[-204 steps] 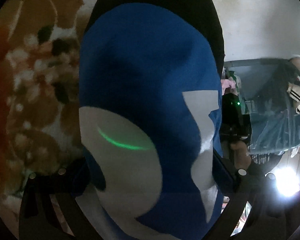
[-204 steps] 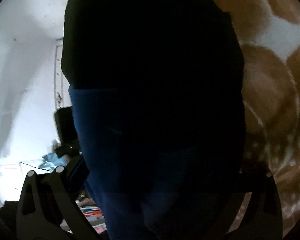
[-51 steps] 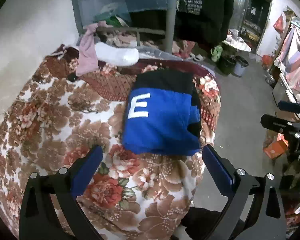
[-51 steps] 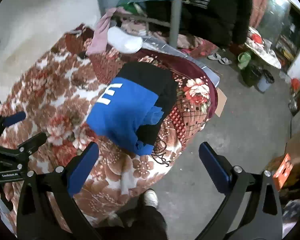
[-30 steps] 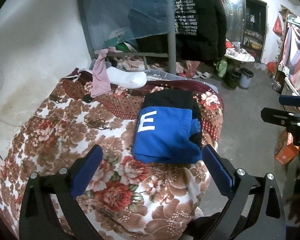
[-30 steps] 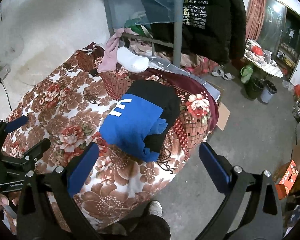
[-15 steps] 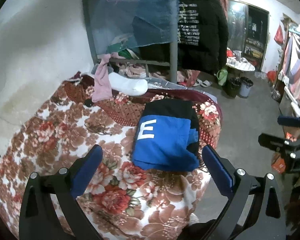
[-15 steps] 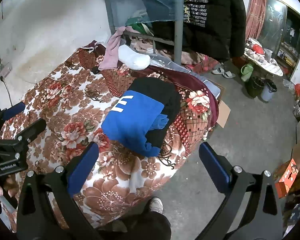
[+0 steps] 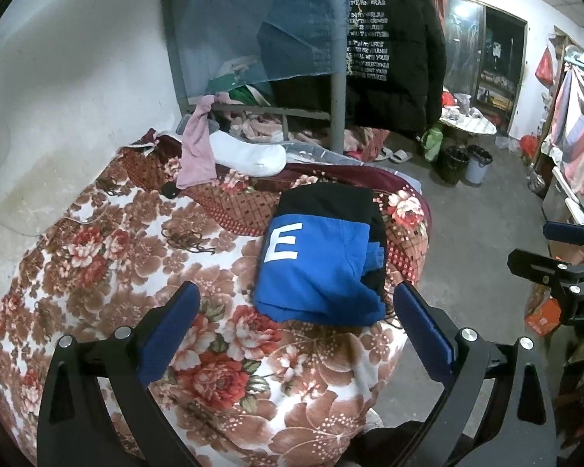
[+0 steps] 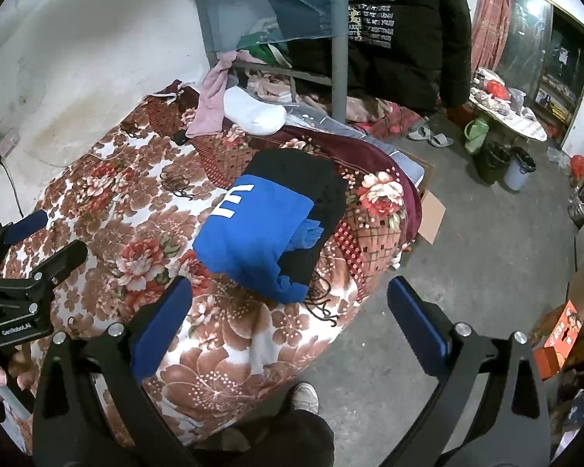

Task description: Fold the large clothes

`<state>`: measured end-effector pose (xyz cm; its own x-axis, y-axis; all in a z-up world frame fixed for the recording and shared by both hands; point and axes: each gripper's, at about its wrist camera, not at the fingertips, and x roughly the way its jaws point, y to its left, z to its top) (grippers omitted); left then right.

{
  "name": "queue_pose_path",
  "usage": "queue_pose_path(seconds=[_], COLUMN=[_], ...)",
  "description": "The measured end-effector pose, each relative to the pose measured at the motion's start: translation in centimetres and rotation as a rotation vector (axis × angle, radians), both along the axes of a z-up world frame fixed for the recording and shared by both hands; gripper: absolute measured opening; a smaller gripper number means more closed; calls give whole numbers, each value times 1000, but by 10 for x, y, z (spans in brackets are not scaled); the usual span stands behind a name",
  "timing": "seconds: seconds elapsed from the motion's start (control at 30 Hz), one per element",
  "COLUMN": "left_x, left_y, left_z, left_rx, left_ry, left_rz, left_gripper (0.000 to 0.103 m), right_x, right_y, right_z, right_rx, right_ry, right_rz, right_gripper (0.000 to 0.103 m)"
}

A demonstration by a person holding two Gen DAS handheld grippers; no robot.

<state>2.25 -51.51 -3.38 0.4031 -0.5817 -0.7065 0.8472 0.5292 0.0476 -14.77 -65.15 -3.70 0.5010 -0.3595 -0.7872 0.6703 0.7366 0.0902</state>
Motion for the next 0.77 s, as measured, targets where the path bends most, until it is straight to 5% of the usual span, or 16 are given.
queue_pose_path(seconds=[0.77], left_x=[2], left_y=[-8], left_z=[4], left_rx=[6], left_ry=[-1], left_rz=[-40], left_gripper=[98], right_x=[-4], right_y=[-10], right_z=[3], right_rx=[5], right_ry=[5], right_rz=[-22], right_gripper=[98])
